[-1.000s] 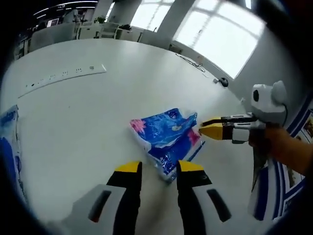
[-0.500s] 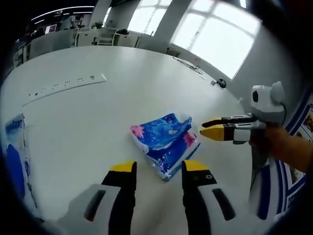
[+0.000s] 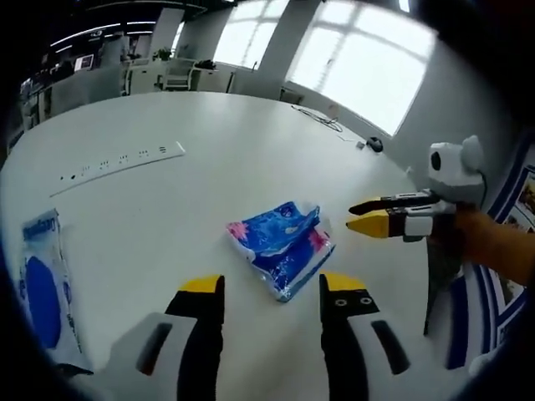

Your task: Arrange the tabletop items into an orderly group along one side of the table until the central work area is clear of visible clutter.

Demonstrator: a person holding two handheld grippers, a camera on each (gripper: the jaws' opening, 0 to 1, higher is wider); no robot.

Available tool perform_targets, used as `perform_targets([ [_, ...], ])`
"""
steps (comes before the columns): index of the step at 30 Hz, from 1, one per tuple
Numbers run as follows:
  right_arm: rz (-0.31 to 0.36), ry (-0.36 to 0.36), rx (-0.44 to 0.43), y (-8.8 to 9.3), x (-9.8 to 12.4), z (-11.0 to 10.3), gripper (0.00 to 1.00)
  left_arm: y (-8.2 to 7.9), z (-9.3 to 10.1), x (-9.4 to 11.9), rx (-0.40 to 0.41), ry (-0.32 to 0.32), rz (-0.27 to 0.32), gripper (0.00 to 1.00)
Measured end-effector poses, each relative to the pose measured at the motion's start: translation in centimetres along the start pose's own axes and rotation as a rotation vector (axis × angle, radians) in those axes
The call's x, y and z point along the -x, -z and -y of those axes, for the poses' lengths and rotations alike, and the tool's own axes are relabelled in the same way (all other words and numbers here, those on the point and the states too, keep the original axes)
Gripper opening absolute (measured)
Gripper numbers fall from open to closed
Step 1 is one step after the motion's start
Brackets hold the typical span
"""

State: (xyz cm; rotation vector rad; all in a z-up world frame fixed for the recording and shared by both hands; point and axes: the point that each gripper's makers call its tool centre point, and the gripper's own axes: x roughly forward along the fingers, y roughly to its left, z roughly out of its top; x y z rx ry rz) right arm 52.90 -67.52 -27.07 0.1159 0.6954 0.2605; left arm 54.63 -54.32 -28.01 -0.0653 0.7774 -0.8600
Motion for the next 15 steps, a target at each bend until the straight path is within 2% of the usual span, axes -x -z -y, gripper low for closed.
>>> perform_targets([
  [15, 0.022, -0.034, 0.020, -0.7, 1.9, -1.9, 0.39, -0.5, 0.2, 2.8, -0.022, 0.001, 0.029, 0.54],
])
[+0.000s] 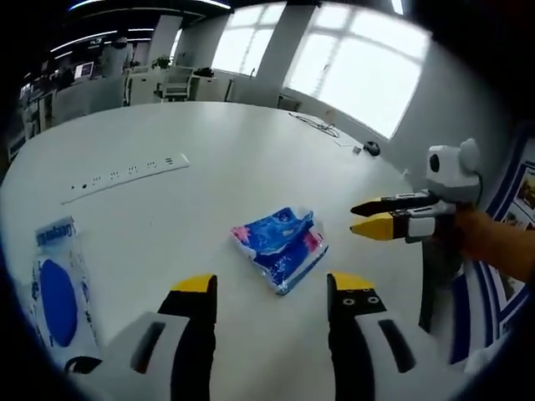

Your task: Arrange the tabletop items into an orderly group along one side of the table until the central work area is clear of visible clutter.

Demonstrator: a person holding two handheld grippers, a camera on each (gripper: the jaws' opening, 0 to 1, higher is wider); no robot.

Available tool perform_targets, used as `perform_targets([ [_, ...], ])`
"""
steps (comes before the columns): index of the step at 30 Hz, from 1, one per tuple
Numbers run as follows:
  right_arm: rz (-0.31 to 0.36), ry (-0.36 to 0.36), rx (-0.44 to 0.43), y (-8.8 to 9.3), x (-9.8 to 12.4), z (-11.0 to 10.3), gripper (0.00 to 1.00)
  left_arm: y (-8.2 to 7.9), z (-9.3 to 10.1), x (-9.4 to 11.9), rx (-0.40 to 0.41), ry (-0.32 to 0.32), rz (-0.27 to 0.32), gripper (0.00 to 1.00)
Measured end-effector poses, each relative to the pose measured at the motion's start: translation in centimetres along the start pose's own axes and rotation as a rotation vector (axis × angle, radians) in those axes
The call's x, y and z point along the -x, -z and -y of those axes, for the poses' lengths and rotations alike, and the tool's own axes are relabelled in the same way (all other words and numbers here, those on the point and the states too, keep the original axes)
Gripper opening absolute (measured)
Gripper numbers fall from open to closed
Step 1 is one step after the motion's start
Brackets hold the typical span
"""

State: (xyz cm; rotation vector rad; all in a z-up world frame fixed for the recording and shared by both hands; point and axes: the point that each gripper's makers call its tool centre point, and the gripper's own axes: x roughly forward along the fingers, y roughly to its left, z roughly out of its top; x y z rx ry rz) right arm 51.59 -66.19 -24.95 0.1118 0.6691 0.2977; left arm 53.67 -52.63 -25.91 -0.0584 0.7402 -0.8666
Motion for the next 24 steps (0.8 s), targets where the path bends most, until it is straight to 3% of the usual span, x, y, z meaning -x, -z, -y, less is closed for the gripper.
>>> perform_targets([
  [14, 0.017, -0.031, 0.022, -0.5, 1.9, -2.1, 0.46, -0.5, 0.3, 3.5, -0.016, 0.001, 0.040, 0.64],
  [24, 0.033, -0.046, 0.034, -0.9, 3.7, -4.0, 0.49, -0.4, 0.6, 6.3, -0.040, 0.007, 0.067, 0.78],
])
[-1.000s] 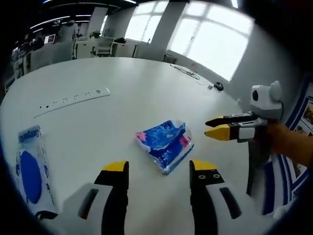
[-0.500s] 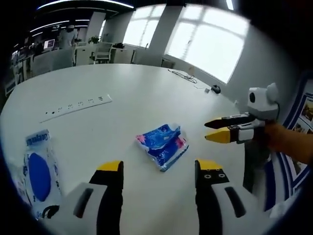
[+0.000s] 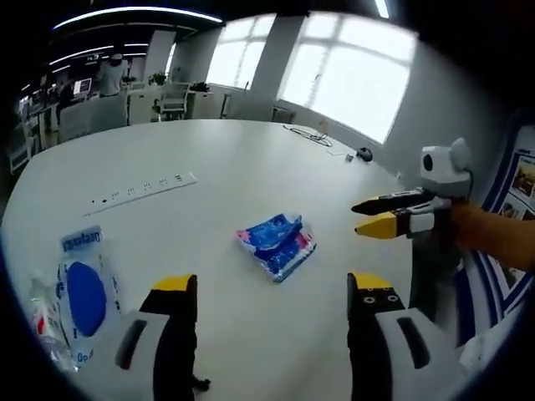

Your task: Arrange the tabletop items into an orderly group along one side of the table until the central work area is clear of visible clutter.

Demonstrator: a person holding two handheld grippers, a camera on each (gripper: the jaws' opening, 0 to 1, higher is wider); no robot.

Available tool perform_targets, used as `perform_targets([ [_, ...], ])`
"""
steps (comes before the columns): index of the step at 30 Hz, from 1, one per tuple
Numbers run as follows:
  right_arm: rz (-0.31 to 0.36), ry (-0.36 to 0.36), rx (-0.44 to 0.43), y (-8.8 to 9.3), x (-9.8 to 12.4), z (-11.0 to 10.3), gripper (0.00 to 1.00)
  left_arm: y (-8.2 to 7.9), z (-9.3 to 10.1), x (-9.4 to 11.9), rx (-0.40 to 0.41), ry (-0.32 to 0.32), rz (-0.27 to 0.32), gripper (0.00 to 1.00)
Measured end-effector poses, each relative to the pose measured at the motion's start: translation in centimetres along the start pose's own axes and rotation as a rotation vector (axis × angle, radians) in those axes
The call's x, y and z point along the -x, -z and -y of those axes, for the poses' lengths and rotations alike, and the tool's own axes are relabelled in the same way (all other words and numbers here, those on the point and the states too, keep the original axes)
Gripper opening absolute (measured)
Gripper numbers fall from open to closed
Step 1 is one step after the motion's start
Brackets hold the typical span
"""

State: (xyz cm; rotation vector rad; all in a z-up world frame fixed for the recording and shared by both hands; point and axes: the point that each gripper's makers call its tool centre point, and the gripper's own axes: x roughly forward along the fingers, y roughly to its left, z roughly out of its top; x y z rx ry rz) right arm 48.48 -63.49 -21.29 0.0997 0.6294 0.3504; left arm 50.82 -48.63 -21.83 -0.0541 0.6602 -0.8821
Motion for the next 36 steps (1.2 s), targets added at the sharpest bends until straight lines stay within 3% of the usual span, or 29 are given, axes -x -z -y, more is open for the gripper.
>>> perform_targets([
  [19, 0.041, -0.024, 0.015, -0.8, 1.8, -3.9, 0.52, -0.2, -0.9, 6.1, -0.049, -0.036, 0.032, 0.78],
  [36, 0.067, -0.061, 0.035, -1.4, 1.6, -7.4, 0.52, 0.3, -2.7, 11.9, -0.034, -0.105, 0.074, 0.78],
])
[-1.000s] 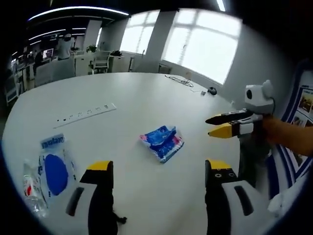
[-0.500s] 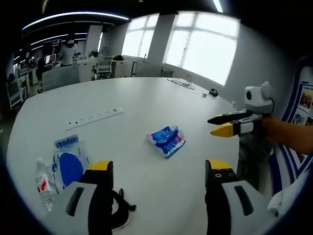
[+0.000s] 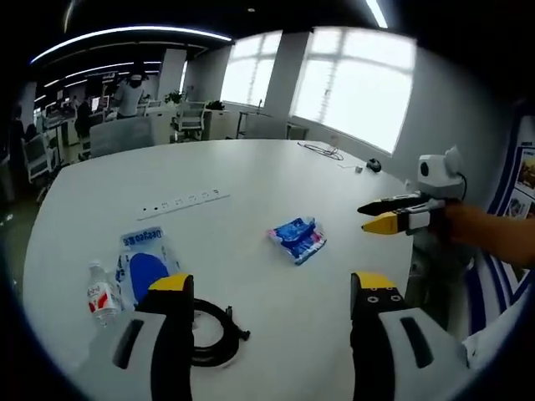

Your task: Arrange the tabletop items into an orderly group along one side of the table until the central work area is clear of visible clutter.

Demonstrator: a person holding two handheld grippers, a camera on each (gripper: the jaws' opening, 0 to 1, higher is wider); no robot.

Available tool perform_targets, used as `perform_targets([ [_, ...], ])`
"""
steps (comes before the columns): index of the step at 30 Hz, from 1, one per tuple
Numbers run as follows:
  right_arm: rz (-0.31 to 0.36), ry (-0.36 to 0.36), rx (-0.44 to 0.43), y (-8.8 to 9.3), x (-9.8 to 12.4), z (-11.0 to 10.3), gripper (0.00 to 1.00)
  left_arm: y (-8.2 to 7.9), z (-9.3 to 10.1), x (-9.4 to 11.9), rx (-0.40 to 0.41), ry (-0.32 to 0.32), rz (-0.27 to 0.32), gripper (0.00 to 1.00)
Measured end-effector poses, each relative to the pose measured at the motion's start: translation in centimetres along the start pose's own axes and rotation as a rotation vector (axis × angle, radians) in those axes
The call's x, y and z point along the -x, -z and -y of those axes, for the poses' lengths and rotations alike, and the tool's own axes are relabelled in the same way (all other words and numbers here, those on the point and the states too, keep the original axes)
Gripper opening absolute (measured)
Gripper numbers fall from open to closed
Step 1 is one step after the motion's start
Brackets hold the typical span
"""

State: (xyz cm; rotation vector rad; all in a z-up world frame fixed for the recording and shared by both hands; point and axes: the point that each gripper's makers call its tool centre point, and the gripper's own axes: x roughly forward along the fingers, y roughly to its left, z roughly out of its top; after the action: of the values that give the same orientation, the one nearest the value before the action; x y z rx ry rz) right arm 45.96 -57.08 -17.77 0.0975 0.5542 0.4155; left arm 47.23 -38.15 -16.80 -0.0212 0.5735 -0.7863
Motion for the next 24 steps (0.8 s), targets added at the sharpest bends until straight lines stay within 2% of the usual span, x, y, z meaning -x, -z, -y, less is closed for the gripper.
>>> perform_targets([
  [12, -0.005, -0.049, 0.025, -0.3, -1.1, -3.3, 0.53, 0.8, -2.2, 3.8, 0.020, -0.059, 0.024, 0.77],
  [24, -0.049, -0.136, 0.073, -0.1, -4.1, -7.7, 0.53, 2.2, -4.9, 7.0, 0.059, -0.128, 0.043, 0.76],
])
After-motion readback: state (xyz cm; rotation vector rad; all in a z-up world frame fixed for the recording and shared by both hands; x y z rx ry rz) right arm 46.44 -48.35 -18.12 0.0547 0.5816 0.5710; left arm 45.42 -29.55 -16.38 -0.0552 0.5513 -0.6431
